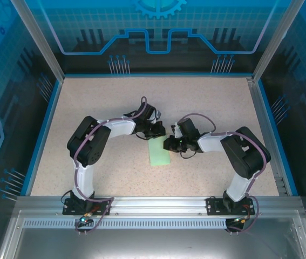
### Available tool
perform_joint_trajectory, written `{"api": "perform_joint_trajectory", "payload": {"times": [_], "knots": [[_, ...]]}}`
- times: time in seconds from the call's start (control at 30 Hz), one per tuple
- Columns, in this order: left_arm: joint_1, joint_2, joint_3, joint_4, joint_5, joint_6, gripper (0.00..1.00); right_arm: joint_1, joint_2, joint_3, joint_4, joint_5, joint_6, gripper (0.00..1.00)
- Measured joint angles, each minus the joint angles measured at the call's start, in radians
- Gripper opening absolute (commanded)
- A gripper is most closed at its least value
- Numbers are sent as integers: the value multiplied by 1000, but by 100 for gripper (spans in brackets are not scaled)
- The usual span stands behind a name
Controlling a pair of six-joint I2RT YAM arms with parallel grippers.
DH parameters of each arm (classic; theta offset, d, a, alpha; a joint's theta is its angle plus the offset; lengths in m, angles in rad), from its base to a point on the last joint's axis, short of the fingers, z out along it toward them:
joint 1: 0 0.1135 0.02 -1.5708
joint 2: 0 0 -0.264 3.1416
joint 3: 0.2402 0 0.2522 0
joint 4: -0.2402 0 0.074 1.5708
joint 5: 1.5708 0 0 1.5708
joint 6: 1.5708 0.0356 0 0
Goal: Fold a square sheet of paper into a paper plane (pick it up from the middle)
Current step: Hold the square sheet of paper at the center of the table, then fold the square sheet of paper in half at the center of the table.
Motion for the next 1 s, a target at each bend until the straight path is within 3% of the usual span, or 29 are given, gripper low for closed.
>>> {"api": "perform_joint_trajectory", "payload": {"times": [1.0], "knots": [[0,45,2,12,-8,1,7,16,-83,-95,-44,-40,-39,14]]}}
